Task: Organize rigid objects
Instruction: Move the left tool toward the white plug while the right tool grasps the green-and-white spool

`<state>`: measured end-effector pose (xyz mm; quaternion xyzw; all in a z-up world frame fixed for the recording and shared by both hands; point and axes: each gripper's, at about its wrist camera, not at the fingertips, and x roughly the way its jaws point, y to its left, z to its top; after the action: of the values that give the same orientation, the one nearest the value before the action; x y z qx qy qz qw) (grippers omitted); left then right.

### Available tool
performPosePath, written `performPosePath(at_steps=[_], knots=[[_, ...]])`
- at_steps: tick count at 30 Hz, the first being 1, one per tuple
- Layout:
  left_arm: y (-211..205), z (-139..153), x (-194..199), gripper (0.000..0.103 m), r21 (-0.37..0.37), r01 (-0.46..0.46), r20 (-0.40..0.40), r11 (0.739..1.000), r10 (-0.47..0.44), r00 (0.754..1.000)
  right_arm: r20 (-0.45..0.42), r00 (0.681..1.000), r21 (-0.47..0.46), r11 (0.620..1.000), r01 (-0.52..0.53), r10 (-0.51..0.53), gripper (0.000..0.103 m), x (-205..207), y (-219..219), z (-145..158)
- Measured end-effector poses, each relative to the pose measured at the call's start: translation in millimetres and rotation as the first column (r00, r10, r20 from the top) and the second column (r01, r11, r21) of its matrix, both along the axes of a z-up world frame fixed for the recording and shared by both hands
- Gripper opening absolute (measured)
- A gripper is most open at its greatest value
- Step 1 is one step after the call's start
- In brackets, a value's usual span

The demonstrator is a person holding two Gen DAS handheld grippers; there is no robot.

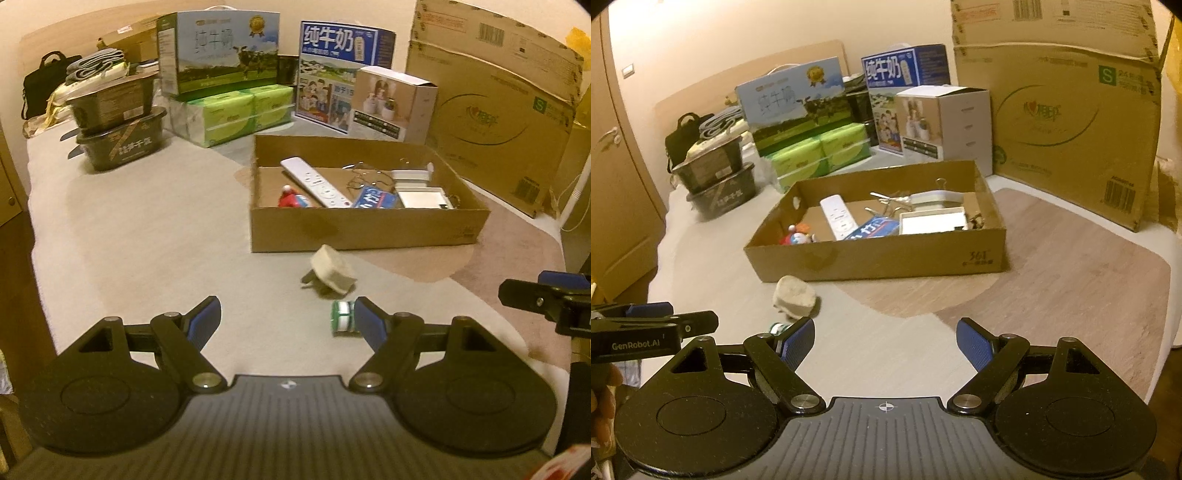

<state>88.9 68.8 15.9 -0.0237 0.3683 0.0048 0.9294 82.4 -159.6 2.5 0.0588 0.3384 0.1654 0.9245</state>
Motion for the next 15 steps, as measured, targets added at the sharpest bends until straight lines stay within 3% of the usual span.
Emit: performPosePath(at_steps=[15], knots=[[38.3, -15.4, 26.8, 0.077, 0.038, 0.051, -0.005, 0.998, -0.051, 0.999, 0.005, 0.999, -0.022, 0.999, -0.049, 0.049, 0.083, 9.3, 61.2, -26.0]])
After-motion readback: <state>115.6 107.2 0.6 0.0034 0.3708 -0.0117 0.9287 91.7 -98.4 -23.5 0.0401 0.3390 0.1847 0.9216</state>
